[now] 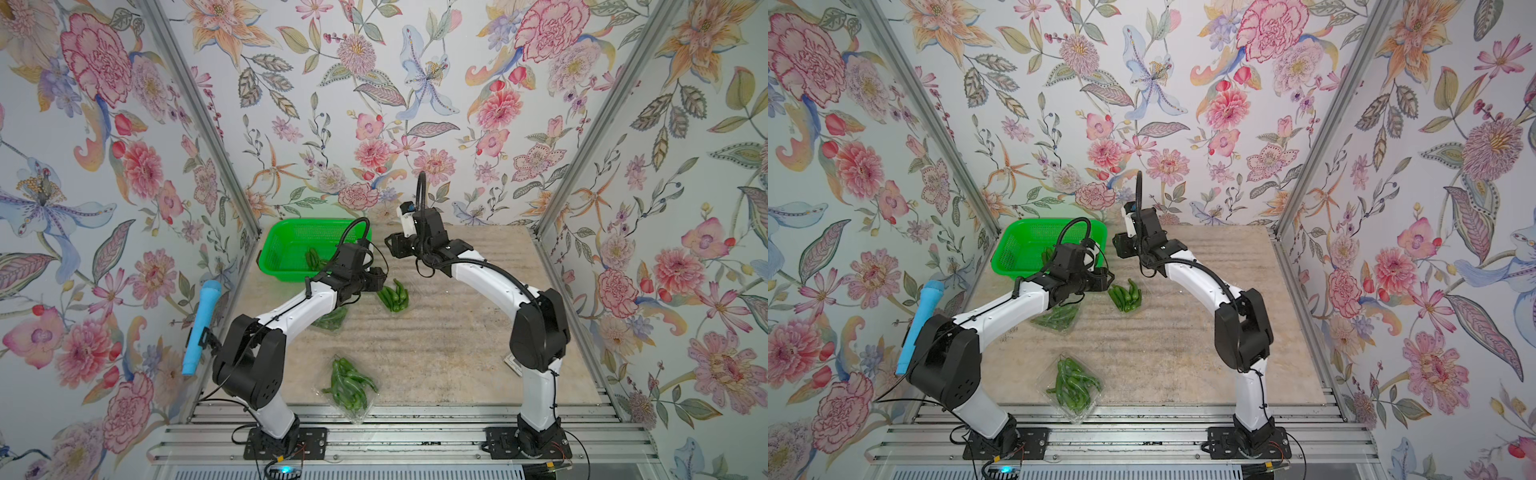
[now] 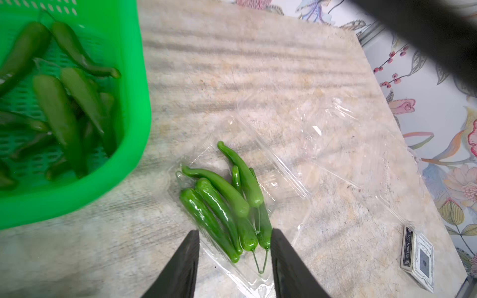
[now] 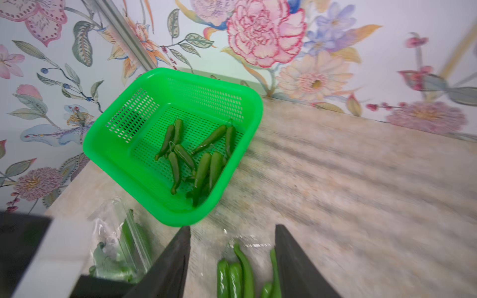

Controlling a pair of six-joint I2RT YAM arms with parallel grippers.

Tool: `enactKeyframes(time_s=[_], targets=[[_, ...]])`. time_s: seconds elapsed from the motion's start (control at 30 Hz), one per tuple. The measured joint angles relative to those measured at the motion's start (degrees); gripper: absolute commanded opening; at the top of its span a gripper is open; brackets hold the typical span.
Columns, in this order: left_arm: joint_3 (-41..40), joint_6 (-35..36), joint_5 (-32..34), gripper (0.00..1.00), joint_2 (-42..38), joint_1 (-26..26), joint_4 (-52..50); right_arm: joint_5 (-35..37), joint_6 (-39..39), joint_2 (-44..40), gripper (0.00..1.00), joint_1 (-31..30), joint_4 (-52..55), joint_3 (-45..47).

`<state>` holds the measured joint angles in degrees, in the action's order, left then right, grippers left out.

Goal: Take small green peppers out of containers
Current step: Place the green pepper in the basket, then pick up the green pepper from the packing box.

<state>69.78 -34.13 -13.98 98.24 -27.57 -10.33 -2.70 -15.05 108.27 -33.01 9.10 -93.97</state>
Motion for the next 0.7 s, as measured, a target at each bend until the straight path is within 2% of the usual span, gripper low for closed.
enactKeyframes(time_s=[0.13, 0.3, 0.47, 0.7], targets=[[4.5, -1.7, 1.2, 0.45, 7.0, -2.1, -2.2, 2.3, -3.4, -11.5, 0.54, 6.2, -4.4, 17.6], [6.9, -4.0, 1.1, 0.45, 12.5, -3.1, -2.8, 2.9, -5.9, -17.1, 0.53, 10.8, -5.6, 30.8], [9.8, -5.3, 0.9, 0.44, 16.1, -3.2, -3.7, 1.6, -6.7, -20.0, 0.53, 11.9, -6.5, 36.0], [12.9, -5.8, 0.9, 0.43, 18.5, -3.4, -5.1, 0.1, -6.9, -21.9, 0.53, 13.6, -9.4, 37.5]])
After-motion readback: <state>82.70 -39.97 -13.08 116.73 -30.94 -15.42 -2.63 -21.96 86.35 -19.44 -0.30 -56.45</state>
